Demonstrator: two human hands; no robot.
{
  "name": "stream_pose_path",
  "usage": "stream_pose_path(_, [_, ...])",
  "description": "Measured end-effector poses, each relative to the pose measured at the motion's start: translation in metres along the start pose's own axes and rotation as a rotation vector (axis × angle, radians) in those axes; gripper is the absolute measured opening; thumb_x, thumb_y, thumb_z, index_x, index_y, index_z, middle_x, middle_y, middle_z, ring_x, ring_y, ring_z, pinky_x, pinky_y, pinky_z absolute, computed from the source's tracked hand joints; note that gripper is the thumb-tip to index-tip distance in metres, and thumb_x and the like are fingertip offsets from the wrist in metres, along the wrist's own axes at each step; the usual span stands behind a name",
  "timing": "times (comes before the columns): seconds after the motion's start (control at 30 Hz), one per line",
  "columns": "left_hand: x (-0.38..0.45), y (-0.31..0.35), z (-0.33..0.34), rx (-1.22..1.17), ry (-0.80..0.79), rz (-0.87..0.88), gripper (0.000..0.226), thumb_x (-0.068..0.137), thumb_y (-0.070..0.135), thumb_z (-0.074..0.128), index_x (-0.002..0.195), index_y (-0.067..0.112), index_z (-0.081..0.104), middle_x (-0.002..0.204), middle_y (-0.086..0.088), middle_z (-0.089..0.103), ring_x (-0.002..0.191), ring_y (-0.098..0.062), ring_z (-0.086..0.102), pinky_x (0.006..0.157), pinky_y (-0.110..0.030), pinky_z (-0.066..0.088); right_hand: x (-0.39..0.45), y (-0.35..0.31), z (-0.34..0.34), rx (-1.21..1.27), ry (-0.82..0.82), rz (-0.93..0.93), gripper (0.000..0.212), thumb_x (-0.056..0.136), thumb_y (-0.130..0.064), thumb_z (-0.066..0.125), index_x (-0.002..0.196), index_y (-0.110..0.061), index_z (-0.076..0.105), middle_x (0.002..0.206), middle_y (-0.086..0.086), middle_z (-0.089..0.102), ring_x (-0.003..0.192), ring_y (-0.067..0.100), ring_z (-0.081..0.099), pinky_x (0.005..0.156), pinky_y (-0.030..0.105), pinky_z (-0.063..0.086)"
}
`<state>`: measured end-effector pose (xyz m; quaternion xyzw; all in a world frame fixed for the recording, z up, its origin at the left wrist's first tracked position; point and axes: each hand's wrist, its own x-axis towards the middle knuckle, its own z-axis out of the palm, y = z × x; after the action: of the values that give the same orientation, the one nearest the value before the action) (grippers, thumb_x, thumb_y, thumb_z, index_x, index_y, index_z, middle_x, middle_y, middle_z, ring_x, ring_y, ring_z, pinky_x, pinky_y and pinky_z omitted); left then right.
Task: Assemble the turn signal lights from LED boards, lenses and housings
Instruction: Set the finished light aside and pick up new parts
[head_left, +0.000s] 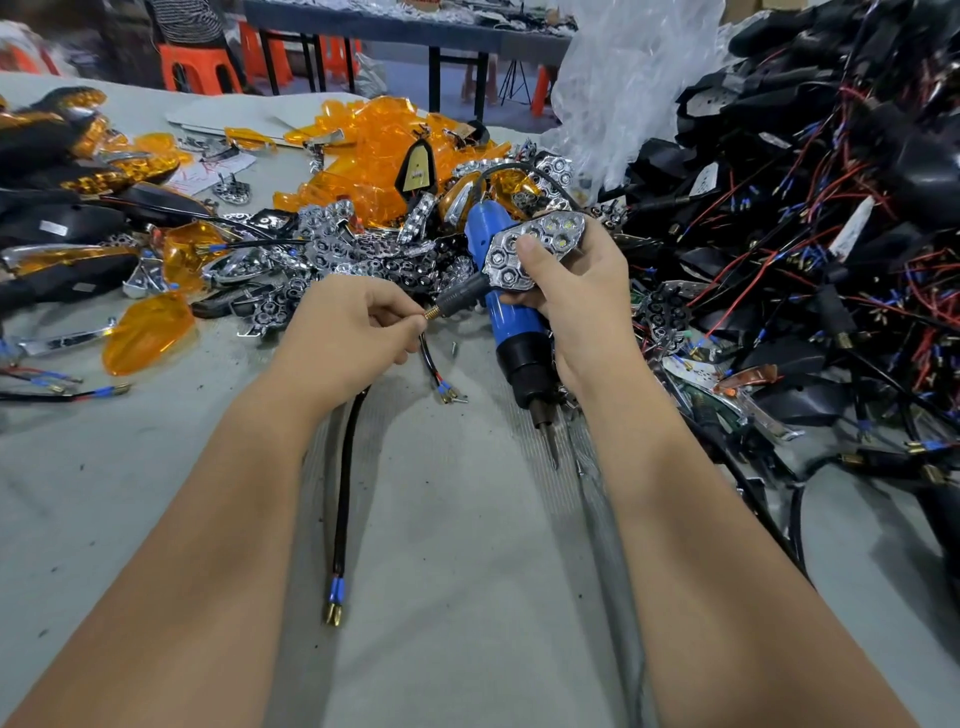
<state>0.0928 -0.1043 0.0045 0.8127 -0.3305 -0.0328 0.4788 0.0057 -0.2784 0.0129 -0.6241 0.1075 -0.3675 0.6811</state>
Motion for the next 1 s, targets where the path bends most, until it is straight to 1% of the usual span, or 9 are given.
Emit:
stream_pose_path(0.13, [0.001,-0.001,0.004,-0.018,-0.041,0.008,0.024,0.090,0.005,0.069,0.074,0.023,0.071,0.064,0.007,0.071,0.055,-0.004,0.066,0.066,-0.032,0.059,-0.001,0.001,0.001,-0.007,-0.017,-0.014,0.016,0.093,-0.007,0.065,0.100,-0.022,0.061,0.081,-0.015,0.072,0.077,0.009,0.069,0.060,0.025,0.055])
stream_pose_path(0.23, [0.003,-0.004,0.005,-0.071,-0.044,-0.026,0.023,0.090,0.003,0.068,0.078,0.023,0.071,0.064,0.006,0.072,0.056,-0.006,0.067,0.062,-0.028,0.057,-0.001,0.000,0.001,-0.008,-0.023,-0.023,0.016,0.092,-0.009,0.066,0.098,-0.023,0.062,0.081,-0.014,0.072,0.077,0.010,0.068,0.061,0.026,0.055])
stream_pose_path(0.3, [0.003,-0.005,0.005,-0.138,-0.059,-0.059,0.019,0.090,0.002,0.068,0.092,0.020,0.071,0.065,0.004,0.072,0.057,-0.007,0.068,0.057,-0.021,0.055,-0.001,0.000,0.001,-0.008,-0.029,-0.031,0.017,0.091,-0.009,0.066,0.098,-0.024,0.062,0.083,-0.013,0.073,0.078,0.011,0.068,0.061,0.026,0.055])
stream_pose_path(0.37, [0.003,-0.006,0.005,-0.184,-0.087,-0.076,0.033,0.090,0.001,0.068,0.116,0.021,0.065,0.068,0.002,0.073,0.058,-0.009,0.069,0.055,-0.017,0.053,-0.001,0.000,0.001,0.008,-0.036,-0.018,0.016,0.092,-0.009,0.066,0.100,-0.023,0.063,0.087,-0.009,0.073,0.080,0.013,0.069,0.060,0.026,0.055])
stream_pose_path(0.43, [0.002,-0.004,0.005,-0.221,-0.120,-0.085,0.043,0.091,-0.001,0.066,0.126,0.024,0.061,0.070,0.001,0.074,0.058,-0.009,0.068,0.054,-0.017,0.053,-0.001,0.000,0.001,0.032,-0.034,0.008,0.014,0.094,-0.014,0.064,0.107,-0.017,0.063,0.094,0.001,0.071,0.082,0.017,0.068,0.059,0.027,0.054])
stream_pose_path(0.53, [0.000,0.000,0.005,-0.224,-0.175,-0.086,0.045,0.090,-0.002,0.067,0.121,0.030,0.061,0.075,0.002,0.076,0.056,-0.008,0.066,0.050,-0.017,0.050,0.000,-0.002,0.001,0.061,-0.031,0.032,0.007,0.096,-0.021,0.060,0.101,-0.019,0.065,0.089,0.000,0.070,0.075,0.016,0.067,0.056,0.026,0.053])
stream_pose_path(0.7, [-0.002,0.006,0.003,-0.221,-0.225,-0.079,0.044,0.089,-0.003,0.068,0.113,0.033,0.062,0.075,0.001,0.076,0.054,-0.006,0.064,0.049,-0.014,0.047,-0.001,-0.003,0.000,0.040,-0.048,0.005,0.012,0.102,-0.020,0.054,0.096,-0.019,0.065,0.084,-0.006,0.072,0.076,0.015,0.068,0.059,0.028,0.054])
stream_pose_path(0.83, [-0.002,0.007,0.004,-0.288,-0.250,-0.081,0.046,0.090,-0.007,0.064,0.099,0.038,0.067,0.081,-0.005,0.076,0.058,-0.009,0.059,0.055,-0.021,0.051,-0.002,-0.004,-0.001,0.008,-0.038,-0.003,0.010,0.101,-0.020,0.055,0.096,-0.018,0.064,0.085,-0.003,0.070,0.076,0.016,0.067,0.058,0.028,0.054])
stream_pose_path(1.0, [0.000,0.005,0.005,-0.324,-0.285,-0.083,0.051,0.091,-0.012,0.058,0.102,0.036,0.068,0.086,-0.004,0.077,0.055,-0.003,0.052,0.052,-0.016,0.046,-0.002,-0.002,-0.001,-0.042,-0.024,-0.023,0.008,0.099,-0.024,0.059,0.094,-0.021,0.065,0.085,0.000,0.069,0.078,0.020,0.064,0.065,0.035,0.054])
